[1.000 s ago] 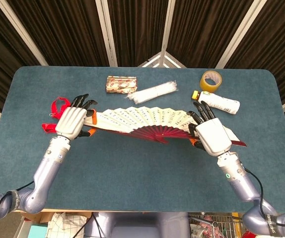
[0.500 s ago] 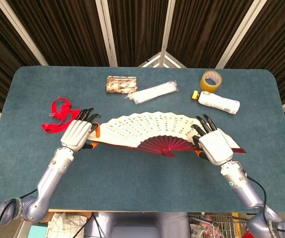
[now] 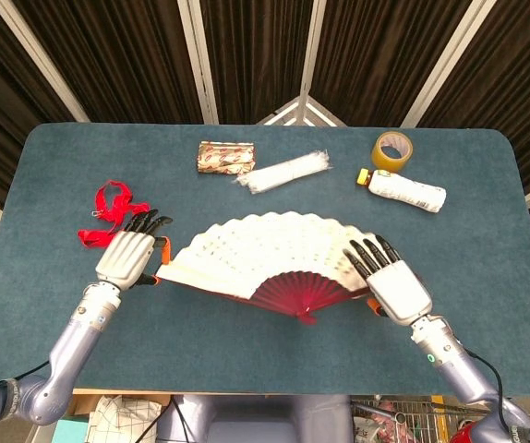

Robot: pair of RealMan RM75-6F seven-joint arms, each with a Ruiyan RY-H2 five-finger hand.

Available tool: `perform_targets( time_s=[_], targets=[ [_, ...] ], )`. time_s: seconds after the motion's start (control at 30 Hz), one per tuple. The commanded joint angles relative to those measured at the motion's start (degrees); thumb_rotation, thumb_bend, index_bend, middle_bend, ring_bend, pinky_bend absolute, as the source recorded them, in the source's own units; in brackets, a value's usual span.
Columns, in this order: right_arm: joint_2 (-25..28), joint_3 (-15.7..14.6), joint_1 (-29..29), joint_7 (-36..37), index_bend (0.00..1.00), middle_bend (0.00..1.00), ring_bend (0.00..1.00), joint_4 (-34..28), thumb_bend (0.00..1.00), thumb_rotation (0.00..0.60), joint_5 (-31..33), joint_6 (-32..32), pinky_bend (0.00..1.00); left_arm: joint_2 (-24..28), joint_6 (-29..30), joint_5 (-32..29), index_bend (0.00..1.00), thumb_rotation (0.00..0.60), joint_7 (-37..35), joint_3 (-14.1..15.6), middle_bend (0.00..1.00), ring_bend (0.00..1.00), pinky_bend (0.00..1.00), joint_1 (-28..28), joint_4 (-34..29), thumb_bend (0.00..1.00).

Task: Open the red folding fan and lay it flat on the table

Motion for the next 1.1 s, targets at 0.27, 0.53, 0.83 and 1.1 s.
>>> perform_targets(
  time_s=[0.27, 0.53, 0.83, 1.1],
  targets=[
    [3.1, -1.7, 0.0, -10.3, 0.0, 0.0, 0.0, -6.5, 0.13, 0.6, 6.8, -5.5, 0.0, 6.9, -4.9, -3.2, 0.18, 0.6, -0.5, 0.7, 0.0, 0.0, 0.0, 0.1, -5.1, 0.13],
    [3.9, -2.7, -1.5, -11.0, 0.0, 0.0, 0.0, -6.6, 0.13, 0.6, 7.1, -4.5, 0.0, 13.3, -7.1, -2.8, 0.12, 0.6, -0.5, 2.9, 0.0, 0.0, 0.0, 1.2, -7.4, 0.07],
    [4.1, -1.6, -7.5, -4.7, 0.0, 0.0, 0.0, -6.7, 0.13, 0.6, 5.7, 5.2, 0.0, 18.1, 1.6, 6.4, 0.07, 0.6, -5.3, 4.6, 0.0, 0.0, 0.0, 8.3, -10.8, 0.07],
    [5.3, -1.9, -18.5, 9.7, 0.0, 0.0, 0.0, -5.2, 0.13, 0.6, 3.2, 20.4, 0.0, 17.4, 17.6, 24.0, 0.0, 0.6, -8.8, 12.6, 0.0, 0.0, 0.0, 22.0, -7.9, 0.07]
  ],
)
